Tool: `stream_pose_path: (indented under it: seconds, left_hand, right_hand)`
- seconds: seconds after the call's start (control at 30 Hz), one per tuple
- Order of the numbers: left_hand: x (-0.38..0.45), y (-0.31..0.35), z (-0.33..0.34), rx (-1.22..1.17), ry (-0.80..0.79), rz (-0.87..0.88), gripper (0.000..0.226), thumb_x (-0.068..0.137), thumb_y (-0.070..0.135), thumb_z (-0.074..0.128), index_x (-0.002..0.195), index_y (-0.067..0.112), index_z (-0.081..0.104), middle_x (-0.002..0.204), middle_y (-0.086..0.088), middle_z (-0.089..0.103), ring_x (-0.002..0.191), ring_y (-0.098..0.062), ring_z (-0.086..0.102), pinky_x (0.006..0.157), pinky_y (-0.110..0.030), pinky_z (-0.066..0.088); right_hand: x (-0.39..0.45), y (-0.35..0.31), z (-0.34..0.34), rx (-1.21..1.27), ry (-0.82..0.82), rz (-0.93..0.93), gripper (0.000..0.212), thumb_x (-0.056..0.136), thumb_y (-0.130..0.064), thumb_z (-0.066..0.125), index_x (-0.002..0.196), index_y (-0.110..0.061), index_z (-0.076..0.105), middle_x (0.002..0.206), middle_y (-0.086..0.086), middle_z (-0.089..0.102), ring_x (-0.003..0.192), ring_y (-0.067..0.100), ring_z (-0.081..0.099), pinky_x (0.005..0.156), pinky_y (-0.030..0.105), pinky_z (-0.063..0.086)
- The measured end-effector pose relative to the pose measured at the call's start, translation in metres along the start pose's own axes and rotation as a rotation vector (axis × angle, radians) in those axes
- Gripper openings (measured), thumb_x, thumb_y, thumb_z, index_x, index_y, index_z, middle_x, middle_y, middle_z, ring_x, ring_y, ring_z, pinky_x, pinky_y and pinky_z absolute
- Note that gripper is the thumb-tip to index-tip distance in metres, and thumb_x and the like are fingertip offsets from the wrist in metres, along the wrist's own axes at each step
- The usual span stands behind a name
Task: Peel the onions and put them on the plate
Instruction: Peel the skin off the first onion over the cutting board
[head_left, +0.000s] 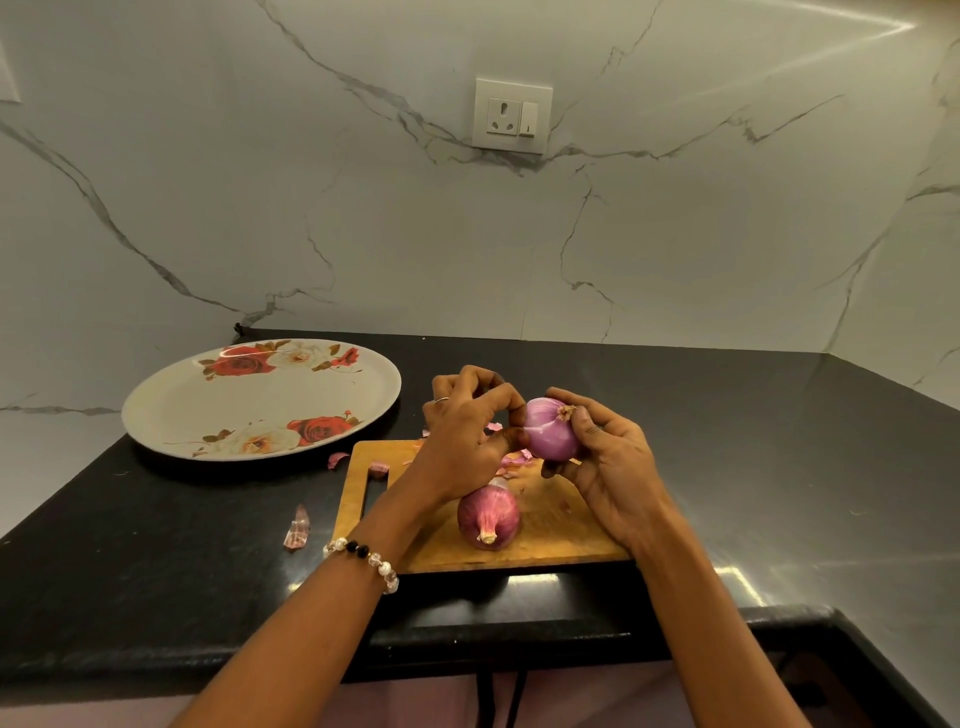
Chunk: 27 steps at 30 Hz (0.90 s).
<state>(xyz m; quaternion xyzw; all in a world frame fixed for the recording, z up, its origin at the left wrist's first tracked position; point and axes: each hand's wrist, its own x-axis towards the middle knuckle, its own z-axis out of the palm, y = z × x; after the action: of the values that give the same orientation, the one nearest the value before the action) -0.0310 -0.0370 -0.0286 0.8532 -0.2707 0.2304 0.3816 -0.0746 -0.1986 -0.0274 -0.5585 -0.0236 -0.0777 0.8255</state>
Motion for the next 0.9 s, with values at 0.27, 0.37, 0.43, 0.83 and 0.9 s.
stream_pose_path:
  seconds: [0.27,0.37,0.43,0.83,0.9]
  left_hand:
    - [0.0014,0.0017,-0.0016,-0.025,-0.027,0.062,0.019,0.085,0.018,0.067,0.089,0.033,0.056,0.108,0.012,0.043,0.11,-0.011,0.03,0.087,-0.035,0.029]
    - [0.001,0.0009,-0.0007,-0.019,0.021,0.064,0.02,0.084,0.012,0.068,0.088,0.03,0.059,0.105,0.014,0.048,0.108,-0.011,0.035,0.087,-0.036,0.03]
    - [0.0007,0.0003,0.0002,-0.011,0.063,0.076,0.016,0.082,0.009,0.067,0.088,0.024,0.062,0.099,0.015,0.052,0.105,-0.011,0.038,0.085,-0.037,0.029]
    - [-0.0029,0.0089,-0.0044,-0.2,0.154,-0.049,0.018,0.08,0.022,0.074,0.094,0.022,0.062,0.088,0.011,0.059,0.088,-0.006,0.056,0.074,-0.009,0.044]
    - [-0.0026,0.0076,-0.003,-0.187,0.16,-0.029,0.02,0.082,0.02,0.073,0.101,0.021,0.067,0.086,0.018,0.058,0.091,-0.008,0.056,0.078,-0.015,0.046]
  right_hand:
    - [-0.001,-0.0054,-0.0008,0.169,0.102,0.142,0.021,0.102,-0.02,0.049,0.109,-0.005,0.062,0.126,0.029,0.055,0.071,0.031,0.066,0.046,0.025,0.054]
    - [-0.0018,-0.0074,-0.0026,0.293,0.137,0.17,0.019,0.1,-0.021,0.052,0.111,-0.008,0.061,0.131,0.028,0.052,0.078,0.035,0.066,0.046,0.024,0.055]
    - [-0.0028,-0.0077,-0.0027,0.337,0.14,0.183,0.019,0.1,-0.021,0.051,0.111,-0.009,0.061,0.131,0.028,0.052,0.08,0.035,0.065,0.047,0.024,0.055]
    - [-0.0024,-0.0081,-0.0006,0.4,0.144,0.174,0.019,0.1,-0.018,0.052,0.112,-0.007,0.061,0.134,0.029,0.052,0.093,0.037,0.064,0.05,0.027,0.057]
    - [-0.0022,-0.0079,0.001,0.378,0.148,0.149,0.019,0.1,-0.018,0.052,0.112,-0.006,0.06,0.133,0.028,0.053,0.093,0.037,0.065,0.051,0.027,0.057]
